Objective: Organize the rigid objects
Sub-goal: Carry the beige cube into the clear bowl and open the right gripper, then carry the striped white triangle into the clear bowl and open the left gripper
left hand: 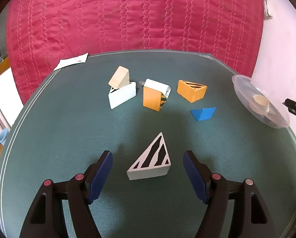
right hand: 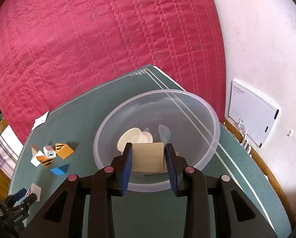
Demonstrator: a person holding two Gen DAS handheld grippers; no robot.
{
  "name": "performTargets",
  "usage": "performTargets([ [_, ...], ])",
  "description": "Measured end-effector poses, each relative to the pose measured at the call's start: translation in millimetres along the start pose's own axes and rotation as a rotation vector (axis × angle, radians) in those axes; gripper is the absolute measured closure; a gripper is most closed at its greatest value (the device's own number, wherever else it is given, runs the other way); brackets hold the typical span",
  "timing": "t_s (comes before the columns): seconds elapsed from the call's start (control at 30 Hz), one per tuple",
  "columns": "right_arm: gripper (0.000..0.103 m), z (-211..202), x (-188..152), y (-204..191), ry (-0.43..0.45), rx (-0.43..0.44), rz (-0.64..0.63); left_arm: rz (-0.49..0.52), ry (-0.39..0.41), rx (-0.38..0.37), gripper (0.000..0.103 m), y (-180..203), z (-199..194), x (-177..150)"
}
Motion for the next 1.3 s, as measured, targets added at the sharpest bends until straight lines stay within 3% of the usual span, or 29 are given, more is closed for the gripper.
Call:
performTargets([
  [0.17,0.069,4.4,1.7,8.8,0.011,-0.014,0.019,0.004,-0.025,0.003,0.027,0.8,5.3,-1.6],
  [0.2,0.065,5.7,2.5,10.7,0.012,-0.014,0.023,0.002,-0.03,0.002,0.027,0.0,5.6,-2.2],
  [0.23,0.055,6.9,3.5,12.8,0.014,-0.014,0.029,-0.003,-0.034,0.003,0.027,-0.8,6.5,-2.3],
  [0.3,0.048,7.3,4.9,17.0,0.025,-0.017,0.042,-0.008,-0.04,0.006,0.029,-1.9,7.2,-3.1],
  [0.43,0.048,7.8,2.6,20.3,0.025,-0.024,0.047,-0.003,-0.053,0.008,0.035,-1.3,8.4,-4.7],
  [0.67,0.048,9.4,-5.8,21.4,0.019,-0.041,0.02,0.009,-0.07,0.008,0.06,-0.1,10.6,-6.6],
  [0.97,0.048,4.0,-6.7,15.5,0.034,-0.03,-0.007,0.024,-0.055,0.02,0.06,5.1,7.7,-4.5],
  [1.3,0.048,0.4,-2.3,25.0,0.049,-0.045,-0.004,0.062,-0.021,-0.059,0.06,49.2,5.6,14.1],
])
Point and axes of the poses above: each gripper's, at about its wrist camera, not at the fingertips, and z roughly the way its jaws point, y to its right, x to its top, the point moved 2 cm from there along z, roughly the way its jaws point, and after that the axes turned 12 degrees about y, right-handed, at the moved point
